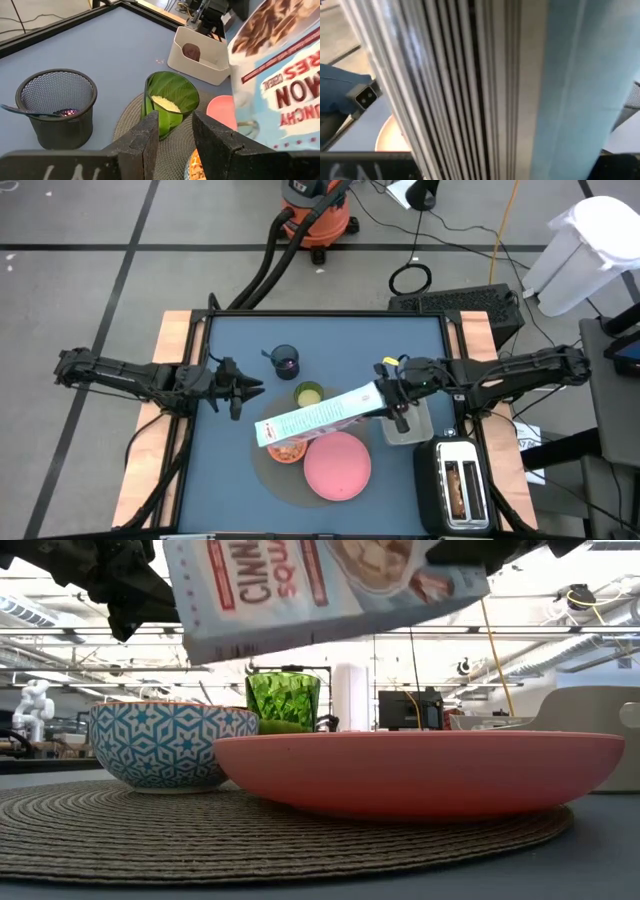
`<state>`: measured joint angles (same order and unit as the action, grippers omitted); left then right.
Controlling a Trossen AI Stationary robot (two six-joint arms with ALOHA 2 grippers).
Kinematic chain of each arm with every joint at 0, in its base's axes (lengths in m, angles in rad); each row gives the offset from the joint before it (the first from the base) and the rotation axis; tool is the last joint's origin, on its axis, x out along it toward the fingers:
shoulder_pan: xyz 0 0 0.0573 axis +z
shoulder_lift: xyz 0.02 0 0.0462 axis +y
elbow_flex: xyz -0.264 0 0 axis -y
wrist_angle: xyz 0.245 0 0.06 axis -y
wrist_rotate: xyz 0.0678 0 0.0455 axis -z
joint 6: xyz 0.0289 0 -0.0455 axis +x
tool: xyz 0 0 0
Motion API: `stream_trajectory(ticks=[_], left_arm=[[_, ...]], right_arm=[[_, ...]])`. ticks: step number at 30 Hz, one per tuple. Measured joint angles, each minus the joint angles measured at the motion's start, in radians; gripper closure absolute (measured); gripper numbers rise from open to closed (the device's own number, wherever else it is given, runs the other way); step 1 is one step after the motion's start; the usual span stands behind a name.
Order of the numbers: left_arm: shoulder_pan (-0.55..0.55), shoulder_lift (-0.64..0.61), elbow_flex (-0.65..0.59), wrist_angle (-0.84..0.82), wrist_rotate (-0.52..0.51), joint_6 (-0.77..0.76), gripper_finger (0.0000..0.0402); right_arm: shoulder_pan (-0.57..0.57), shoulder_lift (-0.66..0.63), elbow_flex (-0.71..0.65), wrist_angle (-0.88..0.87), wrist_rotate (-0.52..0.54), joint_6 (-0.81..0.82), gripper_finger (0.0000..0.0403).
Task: Arrange a breakfast setting
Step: Pour the cereal from the cereal box into the red bowl
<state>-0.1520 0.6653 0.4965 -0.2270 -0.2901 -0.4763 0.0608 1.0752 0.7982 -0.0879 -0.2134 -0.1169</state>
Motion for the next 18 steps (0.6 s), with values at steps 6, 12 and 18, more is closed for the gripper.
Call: stream_trajectory(ticks=[6,12,18], left_arm=[[0.0,0.0,0.0,0.0,0.0,0.003,0.0277],[0.0,0.0,0.0,0.0,0.0,0.002,0.0277],[0.0,0.0,0.0,0.0,0.0,0.001,0.0277]], right_arm=[[0.0,0.003,-0.001,-0.062,0.003,0.0,0.0243],[0.0,-0.003,-0.001,-0.044,0.003,0.0,0.0243],[0.0,0.006,-0.001,-0.037,0.003,0.0,0.0243]])
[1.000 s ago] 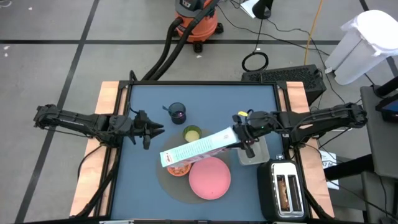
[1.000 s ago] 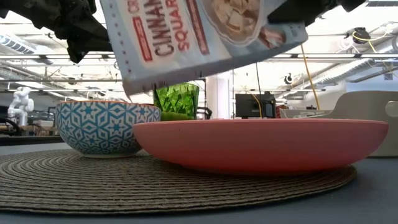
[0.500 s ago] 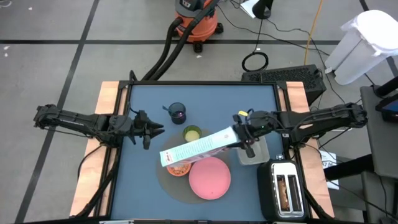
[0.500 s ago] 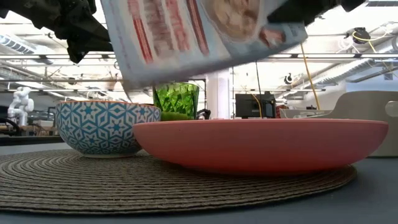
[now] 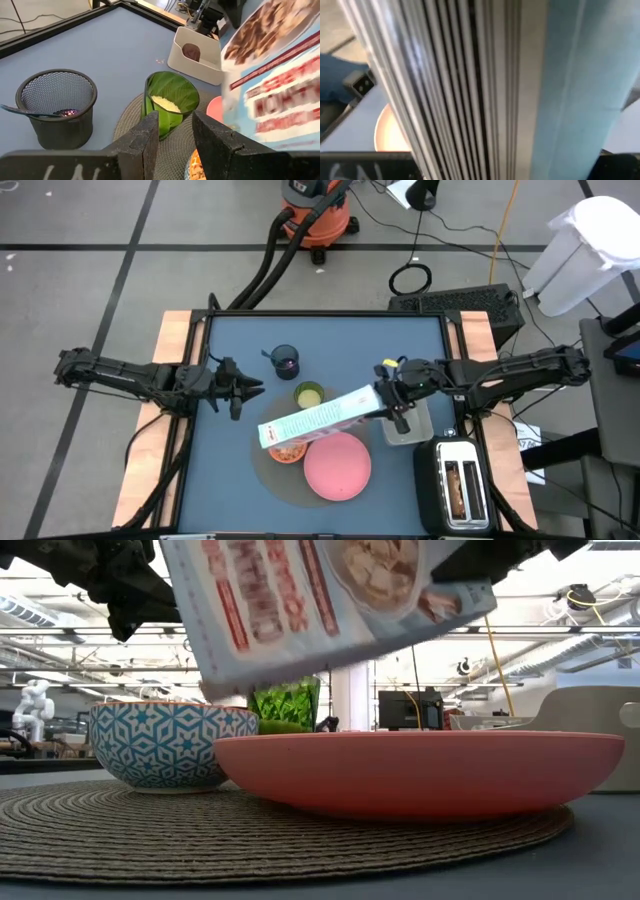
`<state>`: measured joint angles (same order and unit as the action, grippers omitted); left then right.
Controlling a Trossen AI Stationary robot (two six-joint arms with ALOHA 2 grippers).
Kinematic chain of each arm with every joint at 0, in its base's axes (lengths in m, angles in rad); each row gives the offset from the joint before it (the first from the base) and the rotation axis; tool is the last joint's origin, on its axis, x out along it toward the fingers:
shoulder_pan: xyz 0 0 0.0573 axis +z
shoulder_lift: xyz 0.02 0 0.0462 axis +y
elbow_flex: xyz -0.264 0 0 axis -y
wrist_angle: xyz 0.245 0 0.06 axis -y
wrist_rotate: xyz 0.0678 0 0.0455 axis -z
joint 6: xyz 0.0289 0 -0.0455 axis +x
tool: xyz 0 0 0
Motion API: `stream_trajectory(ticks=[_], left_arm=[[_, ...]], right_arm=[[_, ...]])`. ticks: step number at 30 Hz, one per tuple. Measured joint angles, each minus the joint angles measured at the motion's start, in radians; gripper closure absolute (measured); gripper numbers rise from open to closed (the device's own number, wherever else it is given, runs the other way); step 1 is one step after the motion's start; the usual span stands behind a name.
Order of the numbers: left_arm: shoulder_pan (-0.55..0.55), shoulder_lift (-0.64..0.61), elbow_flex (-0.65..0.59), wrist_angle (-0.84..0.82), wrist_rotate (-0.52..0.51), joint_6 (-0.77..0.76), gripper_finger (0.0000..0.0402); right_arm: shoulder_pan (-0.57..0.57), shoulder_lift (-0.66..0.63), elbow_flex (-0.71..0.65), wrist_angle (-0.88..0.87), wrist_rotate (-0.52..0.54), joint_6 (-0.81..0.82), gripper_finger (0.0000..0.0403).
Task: Arrange a breakfast setting
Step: Pour the cereal from the cereal box into the red bowl
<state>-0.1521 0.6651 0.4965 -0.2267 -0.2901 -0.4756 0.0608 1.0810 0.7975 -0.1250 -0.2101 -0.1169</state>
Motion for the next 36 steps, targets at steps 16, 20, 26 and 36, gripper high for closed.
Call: stream_trajectory(ticks=[16,20,26,36], left_arm=[[0.0,0.0,0.0,0.0,0.0,0.0,0.0277],[0.0,0.0,0.0,0.0,0.0,0.0,0.0277],[0.0,0.0,0.0,0.0,0.0,-0.004,0.0277],[0.0,0.0,0.0,0.0,0.0,-0.002,0.0277]], right_arm=[[0.0,0.006,0.0,-0.04,0.0,-0.003,0.0243],[0.001,0.005,0.0,0.019,0.0,-0.003,0.0243],[0.008,0.003,0.0,0.014,0.0,-0.018,0.0243],[0.007,0.003,0.047,0.001,0.0,-0.033,0.0243]])
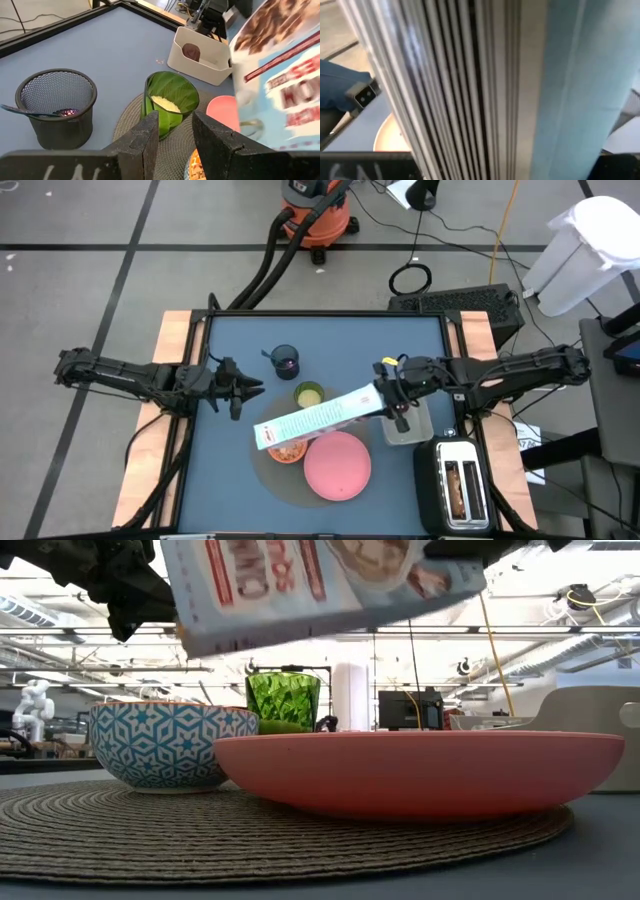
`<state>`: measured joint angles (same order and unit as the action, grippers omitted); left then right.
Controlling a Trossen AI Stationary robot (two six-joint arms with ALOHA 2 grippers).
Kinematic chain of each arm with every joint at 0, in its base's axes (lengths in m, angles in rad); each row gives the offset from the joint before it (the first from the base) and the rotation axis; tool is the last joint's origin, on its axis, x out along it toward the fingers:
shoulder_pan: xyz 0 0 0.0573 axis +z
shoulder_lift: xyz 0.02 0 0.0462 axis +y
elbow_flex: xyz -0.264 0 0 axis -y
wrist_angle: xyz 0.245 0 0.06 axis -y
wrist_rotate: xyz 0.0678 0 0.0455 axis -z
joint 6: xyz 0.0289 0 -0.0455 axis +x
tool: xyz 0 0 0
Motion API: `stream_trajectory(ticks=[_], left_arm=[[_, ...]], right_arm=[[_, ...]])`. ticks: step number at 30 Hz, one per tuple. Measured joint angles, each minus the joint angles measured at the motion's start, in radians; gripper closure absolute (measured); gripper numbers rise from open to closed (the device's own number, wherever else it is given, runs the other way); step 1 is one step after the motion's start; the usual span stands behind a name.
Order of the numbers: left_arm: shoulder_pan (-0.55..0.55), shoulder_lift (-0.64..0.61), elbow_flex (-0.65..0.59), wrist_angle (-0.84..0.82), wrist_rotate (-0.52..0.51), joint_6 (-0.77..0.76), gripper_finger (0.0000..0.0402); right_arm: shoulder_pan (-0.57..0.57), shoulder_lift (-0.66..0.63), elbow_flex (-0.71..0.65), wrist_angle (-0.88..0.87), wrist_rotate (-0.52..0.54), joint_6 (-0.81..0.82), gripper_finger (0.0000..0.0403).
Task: Arrange a breakfast setting
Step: Pour the cereal from the cereal box into the red bowl
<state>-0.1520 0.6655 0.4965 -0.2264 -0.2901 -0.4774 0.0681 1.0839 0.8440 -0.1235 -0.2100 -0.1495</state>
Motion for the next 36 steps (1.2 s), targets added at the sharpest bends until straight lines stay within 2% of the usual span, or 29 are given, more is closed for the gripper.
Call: stream_trajectory(ticks=[8,13,17,36], left_arm=[[0.0,0.0,0.0,0.0,0.0,0.001,0.0277],[0.0,0.0,0.0,0.0,0.0,0.0,0.0277],[0.0,0.0,0.0,0.0,0.0,0.001,0.0277],[0.0,0.0,0.0,0.0,0.0,-0.002,0.0277]], right_arm=[[0.0,0.018,0.001,-0.115,0.019,0.032,0.0243],[0.002,0.017,0.002,-0.038,0.024,0.033,0.0243],[0.002,0.023,0.002,-0.084,0.028,0.028,0.0243],[0.005,-0.009,0.0,-0.074,0.027,0.03,0.0243]])
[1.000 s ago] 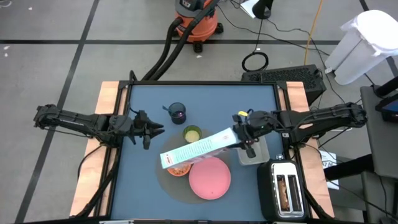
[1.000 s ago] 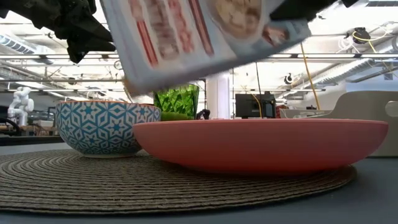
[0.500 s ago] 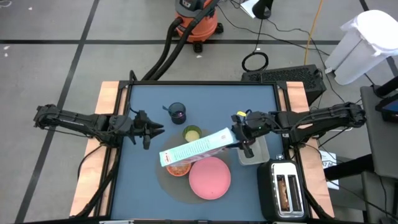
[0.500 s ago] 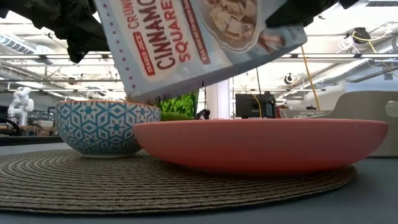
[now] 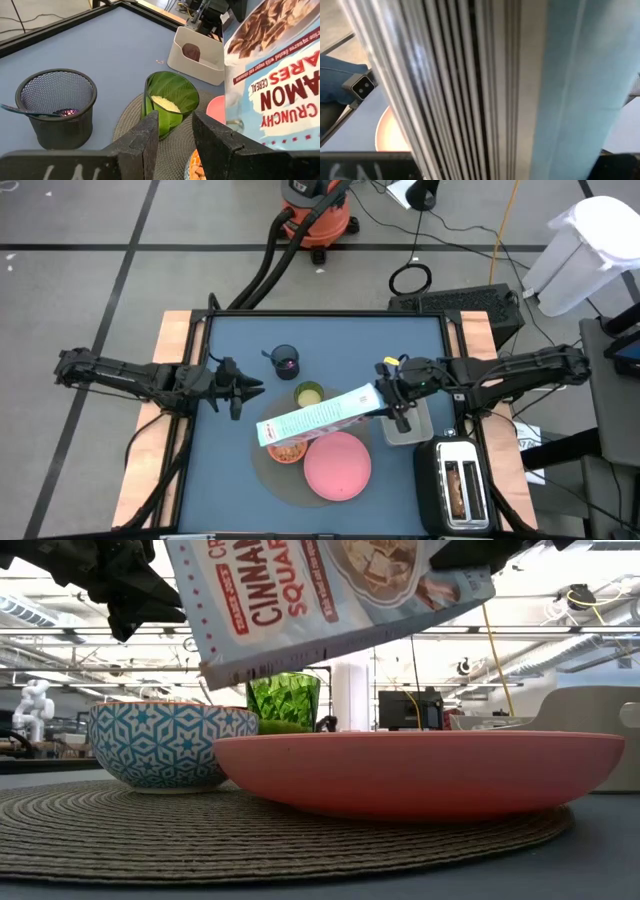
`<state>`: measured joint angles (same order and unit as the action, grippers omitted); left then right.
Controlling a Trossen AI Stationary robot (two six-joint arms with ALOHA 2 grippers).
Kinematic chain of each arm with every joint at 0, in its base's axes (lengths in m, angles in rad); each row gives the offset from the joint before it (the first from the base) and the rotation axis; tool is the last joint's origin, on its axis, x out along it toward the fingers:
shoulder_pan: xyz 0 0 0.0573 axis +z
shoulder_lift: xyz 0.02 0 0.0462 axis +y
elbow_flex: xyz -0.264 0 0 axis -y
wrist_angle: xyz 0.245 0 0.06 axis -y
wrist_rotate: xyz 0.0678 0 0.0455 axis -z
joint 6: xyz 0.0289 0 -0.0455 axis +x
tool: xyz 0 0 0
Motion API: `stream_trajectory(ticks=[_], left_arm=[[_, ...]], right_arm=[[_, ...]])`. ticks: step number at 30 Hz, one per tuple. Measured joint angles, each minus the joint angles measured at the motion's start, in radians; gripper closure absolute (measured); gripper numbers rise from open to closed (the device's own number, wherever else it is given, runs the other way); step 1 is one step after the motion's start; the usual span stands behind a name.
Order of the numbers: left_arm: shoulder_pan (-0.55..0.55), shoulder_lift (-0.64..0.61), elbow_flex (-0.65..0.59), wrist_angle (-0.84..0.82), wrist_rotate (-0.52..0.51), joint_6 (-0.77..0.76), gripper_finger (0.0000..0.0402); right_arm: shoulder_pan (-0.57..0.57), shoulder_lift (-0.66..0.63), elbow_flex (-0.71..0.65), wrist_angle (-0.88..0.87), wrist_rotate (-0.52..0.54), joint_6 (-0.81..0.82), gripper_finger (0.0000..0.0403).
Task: Arrange a breakfast setting
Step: Pour the cereal from the cereal box into the red bowl
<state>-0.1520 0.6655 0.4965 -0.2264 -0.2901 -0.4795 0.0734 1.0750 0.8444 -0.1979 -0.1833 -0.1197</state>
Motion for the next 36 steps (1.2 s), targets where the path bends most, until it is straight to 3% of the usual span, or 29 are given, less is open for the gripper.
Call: stream_trajectory(ticks=[20,36], left_arm=[[0.0,0.0,0.0,0.0,0.0,0.003,0.0277],[0.0,0.0,0.0,0.0,0.0,0.005,0.0277]], right_arm=[[0.0,-0.009,-0.01,-0.007,0.0,0.026,0.0243],[0.0,-0.16,-0.268,0.364,-0.001,0.161,0.0243]])
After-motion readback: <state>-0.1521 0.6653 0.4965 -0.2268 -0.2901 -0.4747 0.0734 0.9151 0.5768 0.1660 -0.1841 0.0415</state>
